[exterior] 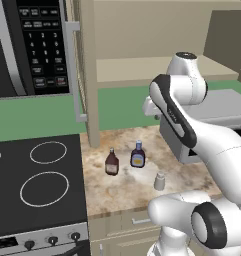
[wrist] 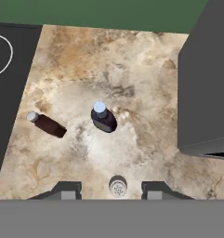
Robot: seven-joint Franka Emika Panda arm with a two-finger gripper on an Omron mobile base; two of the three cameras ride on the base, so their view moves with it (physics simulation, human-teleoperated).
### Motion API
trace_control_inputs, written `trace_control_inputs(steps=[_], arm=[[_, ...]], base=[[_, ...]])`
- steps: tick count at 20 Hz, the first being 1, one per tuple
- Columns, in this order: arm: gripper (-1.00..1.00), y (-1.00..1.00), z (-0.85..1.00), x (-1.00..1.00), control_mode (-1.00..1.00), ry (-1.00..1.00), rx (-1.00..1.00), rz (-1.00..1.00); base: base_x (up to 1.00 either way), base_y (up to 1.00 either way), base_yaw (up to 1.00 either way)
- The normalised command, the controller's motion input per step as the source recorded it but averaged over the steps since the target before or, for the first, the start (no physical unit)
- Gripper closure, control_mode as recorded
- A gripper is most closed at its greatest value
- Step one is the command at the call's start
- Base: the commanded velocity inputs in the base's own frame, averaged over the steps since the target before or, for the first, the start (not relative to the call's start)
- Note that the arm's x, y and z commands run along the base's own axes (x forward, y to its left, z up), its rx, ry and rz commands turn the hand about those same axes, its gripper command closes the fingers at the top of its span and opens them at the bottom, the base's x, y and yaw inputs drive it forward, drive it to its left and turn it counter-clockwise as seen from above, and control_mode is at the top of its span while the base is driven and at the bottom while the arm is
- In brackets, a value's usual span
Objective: There are various items on the counter. Only move the condiments/shakers into the cabinet.
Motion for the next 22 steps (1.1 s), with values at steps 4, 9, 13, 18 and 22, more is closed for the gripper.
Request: trace_control_inputs(steps=[4, 9, 13, 18, 22], arm=[[-1.0, -0.15, -0.18, 0.01, -1.0, 0.02, 0.0, 0.0], [-1.0, -0.67, -0.34, -0.05, -1.0, -0.02, 0.09, 0.0], [-1.0, -0.4, -0.4, -0.17, -1.0, -0.02, 0.05, 0.0], [-1.0, 0.03, -0.43, -0.14, -1.0, 0.02, 0.0, 0.0], [-1.0, 0.14, -0.49, 0.0, -1.0, 0.09, 0.0, -0.03]], base=[[0.0, 0.0, 0.0], [0.0, 0.0, 0.0], [0.0, 0.0, 0.0], [0.0, 0.0, 0.0], [0.0, 0.0, 0.0]])
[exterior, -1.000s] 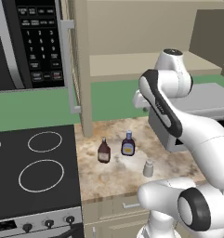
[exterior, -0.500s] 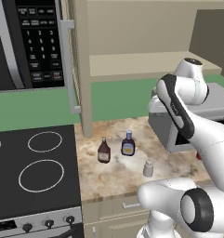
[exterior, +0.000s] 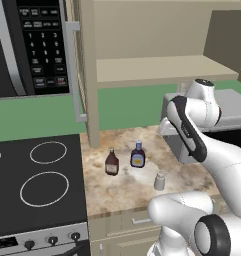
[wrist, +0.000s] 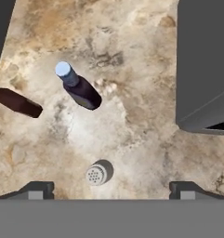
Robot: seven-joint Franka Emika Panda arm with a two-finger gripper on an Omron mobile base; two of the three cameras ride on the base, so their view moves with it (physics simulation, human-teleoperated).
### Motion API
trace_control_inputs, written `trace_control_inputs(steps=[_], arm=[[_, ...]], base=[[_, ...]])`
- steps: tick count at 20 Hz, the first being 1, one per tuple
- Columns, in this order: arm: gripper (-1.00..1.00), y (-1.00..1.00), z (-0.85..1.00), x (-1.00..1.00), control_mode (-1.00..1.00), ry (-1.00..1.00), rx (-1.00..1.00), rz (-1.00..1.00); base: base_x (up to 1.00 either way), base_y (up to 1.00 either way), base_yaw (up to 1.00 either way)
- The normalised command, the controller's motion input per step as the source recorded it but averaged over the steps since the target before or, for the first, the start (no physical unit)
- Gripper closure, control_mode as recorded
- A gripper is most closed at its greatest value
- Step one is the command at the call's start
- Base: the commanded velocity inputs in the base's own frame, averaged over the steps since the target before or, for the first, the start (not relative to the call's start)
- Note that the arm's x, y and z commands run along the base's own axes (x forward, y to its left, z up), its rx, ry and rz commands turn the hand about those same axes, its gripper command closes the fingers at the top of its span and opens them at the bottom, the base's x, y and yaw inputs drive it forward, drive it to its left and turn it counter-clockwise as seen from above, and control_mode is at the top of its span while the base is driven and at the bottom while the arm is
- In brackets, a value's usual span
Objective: There are various items on the counter. Only move the condiments/shakers into the cabinet.
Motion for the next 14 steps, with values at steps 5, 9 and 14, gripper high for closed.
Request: trace_control_inputs(steps=[5, 9, 14], arm=[[-1.0, 0.09, -0.51, 0.0, -1.0, 0.05, -0.01, -0.02], [-1.0, -0.45, -0.21, 0.08, -1.0, 0.03, -0.01, 0.1], [-1.0, -0.57, -0.23, -0.11, -1.0, -0.02, 0.01, 0.35]], base=[[0.0, 0.0, 0.0], [0.0, 0.0, 0.0], [0.0, 0.0, 0.0]])
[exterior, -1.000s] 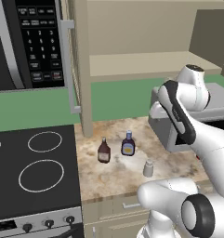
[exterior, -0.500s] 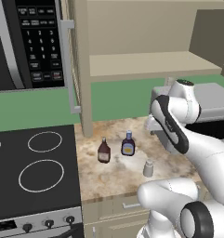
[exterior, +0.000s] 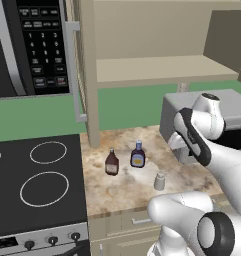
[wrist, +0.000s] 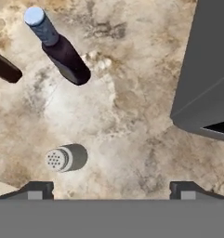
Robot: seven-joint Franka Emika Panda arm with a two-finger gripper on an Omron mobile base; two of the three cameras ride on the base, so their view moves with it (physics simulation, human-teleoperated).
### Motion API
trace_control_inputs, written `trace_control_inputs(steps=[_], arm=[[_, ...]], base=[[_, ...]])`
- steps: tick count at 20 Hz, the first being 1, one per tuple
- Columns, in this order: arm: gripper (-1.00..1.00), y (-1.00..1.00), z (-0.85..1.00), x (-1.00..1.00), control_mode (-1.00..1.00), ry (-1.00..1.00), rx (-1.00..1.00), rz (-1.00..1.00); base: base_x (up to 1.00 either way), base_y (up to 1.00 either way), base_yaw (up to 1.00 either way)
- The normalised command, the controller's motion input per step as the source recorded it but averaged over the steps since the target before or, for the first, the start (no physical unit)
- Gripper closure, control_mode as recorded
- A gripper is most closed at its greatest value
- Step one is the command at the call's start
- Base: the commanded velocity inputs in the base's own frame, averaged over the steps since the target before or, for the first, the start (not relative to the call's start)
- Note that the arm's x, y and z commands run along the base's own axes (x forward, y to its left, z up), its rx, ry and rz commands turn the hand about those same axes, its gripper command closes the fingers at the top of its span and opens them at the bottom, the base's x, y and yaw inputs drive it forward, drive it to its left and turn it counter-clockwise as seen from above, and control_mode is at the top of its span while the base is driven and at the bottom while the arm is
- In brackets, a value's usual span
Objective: There are various items on the counter. Only move the condiments/shakers into the cabinet.
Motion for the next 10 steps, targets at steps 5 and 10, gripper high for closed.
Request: trace_control_inputs(steps=[5, 10], arm=[[-1.0, -0.26, -0.31, -0.39, -1.0, -0.1, 0.05, 0.4], [-1.0, -0.02, -0.46, -0.31, -1.0, -0.19, 0.13, 0.37]], base=[[0.0, 0.0, 0.0], [0.0, 0.0, 0.0]])
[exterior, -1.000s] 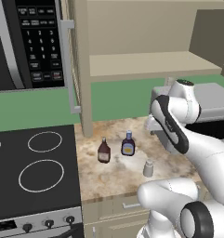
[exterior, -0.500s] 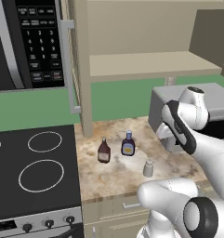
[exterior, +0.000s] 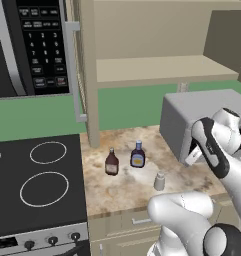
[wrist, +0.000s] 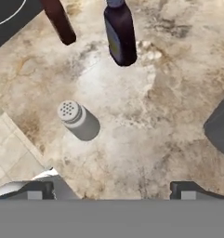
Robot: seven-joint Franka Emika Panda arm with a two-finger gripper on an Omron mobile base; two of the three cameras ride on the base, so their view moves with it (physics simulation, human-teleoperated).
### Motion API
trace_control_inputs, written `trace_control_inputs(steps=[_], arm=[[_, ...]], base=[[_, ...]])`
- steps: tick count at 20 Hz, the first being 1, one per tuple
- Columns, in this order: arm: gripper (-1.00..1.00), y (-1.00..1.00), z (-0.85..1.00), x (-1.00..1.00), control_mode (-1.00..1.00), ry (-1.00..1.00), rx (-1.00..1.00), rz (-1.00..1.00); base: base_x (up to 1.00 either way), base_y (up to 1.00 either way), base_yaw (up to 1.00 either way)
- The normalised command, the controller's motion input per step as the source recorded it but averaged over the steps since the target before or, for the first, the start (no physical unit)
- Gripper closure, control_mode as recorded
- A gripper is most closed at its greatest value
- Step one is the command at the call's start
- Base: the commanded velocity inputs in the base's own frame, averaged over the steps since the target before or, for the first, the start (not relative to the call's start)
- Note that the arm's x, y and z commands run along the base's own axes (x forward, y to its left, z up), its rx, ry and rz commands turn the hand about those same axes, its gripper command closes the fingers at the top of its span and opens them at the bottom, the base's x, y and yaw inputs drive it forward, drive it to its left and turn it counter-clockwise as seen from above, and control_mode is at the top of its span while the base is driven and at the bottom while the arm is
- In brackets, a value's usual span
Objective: There are various items on the counter. Only move the condiments/shakers into the cabinet.
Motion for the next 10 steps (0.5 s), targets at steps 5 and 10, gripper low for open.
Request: trace_control_inputs(steps=[5, 10], arm=[[-1.0, 0.0, -0.45, -0.05, -1.0, -0.17, 0.25, 0.35], [-1.0, 0.0, -0.41, 0.0, -1.0, -0.08, 0.35, 0.33]], base=[[0.0, 0.0, 0.0], [0.0, 0.0, 0.0]])
